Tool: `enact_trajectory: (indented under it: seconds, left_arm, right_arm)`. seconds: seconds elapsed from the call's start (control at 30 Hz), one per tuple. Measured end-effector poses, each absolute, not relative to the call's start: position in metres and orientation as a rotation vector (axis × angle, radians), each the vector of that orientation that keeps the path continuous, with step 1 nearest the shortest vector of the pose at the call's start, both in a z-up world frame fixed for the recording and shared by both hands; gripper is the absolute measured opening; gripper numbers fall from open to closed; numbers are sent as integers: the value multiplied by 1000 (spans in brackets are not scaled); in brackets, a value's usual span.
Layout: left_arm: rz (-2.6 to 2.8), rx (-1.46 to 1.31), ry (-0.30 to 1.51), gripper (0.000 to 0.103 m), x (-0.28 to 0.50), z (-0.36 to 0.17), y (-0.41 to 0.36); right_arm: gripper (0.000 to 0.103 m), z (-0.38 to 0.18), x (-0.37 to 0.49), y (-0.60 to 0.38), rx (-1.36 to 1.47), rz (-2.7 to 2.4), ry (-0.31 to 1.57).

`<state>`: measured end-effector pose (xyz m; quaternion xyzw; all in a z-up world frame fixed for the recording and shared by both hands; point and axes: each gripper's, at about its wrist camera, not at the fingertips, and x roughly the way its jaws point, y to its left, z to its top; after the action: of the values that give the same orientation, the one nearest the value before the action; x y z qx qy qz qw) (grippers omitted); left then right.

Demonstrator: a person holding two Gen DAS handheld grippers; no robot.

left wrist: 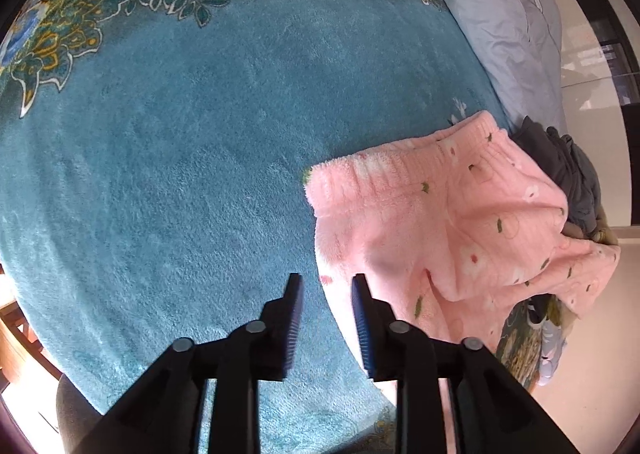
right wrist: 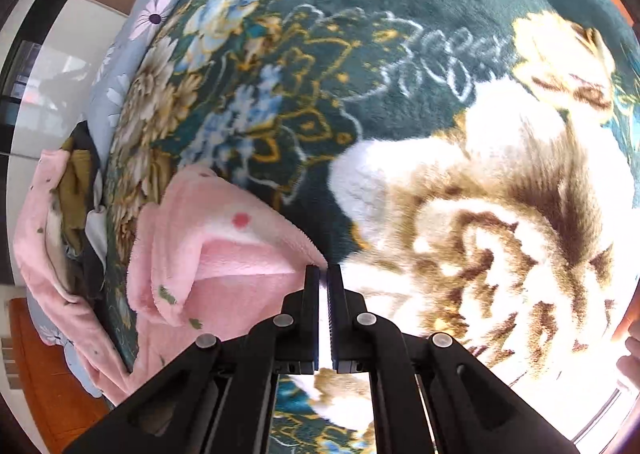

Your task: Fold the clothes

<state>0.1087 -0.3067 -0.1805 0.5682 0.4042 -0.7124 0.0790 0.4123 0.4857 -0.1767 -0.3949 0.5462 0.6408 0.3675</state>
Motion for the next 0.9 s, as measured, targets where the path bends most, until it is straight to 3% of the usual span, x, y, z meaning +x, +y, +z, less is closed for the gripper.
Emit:
enact_trajectory:
  seconds: [0.07, 0.3, 0.43, 0.5, 0.57, 0.6, 0.7, 0.9]
  left_arm:
    - [-2127, 1650, 1252, 49, 115, -183, -313]
    - [-2133, 1589, 1343, 50, 106, -209, -311]
    - [-2180, 1595, 1281, 46, 91, -214, -298]
    - [-2205, 1605, 1239, 35, 86, -215, -288]
    - [-2212, 1602, 1217, 14, 83, -215, -282]
    - [-2209, 1586, 1186, 6, 82, -214, -281]
    - [-2234, 1482, 1120, 4, 86, -198, -285]
    - [-2168, 1365, 1178, 4, 101, -178, -338]
  right_arm:
    - [3, -171, 417, 486, -996, 1663, 1396]
    - [4, -148, 416, 489, -971, 1751, 1358]
    - [5, -133, 397, 479, -1003, 1868, 1296]
    - [11, -127, 387, 472, -1065, 1905, 1200]
    - [41, -127, 377, 468, -1112, 1936, 1139]
    - [46, -128, 373, 466, -1131, 1948, 1118]
    - [49, -133, 362, 460, -1206, 1982, 1031]
    - [52, -141, 330, 452, -1393, 2084, 772]
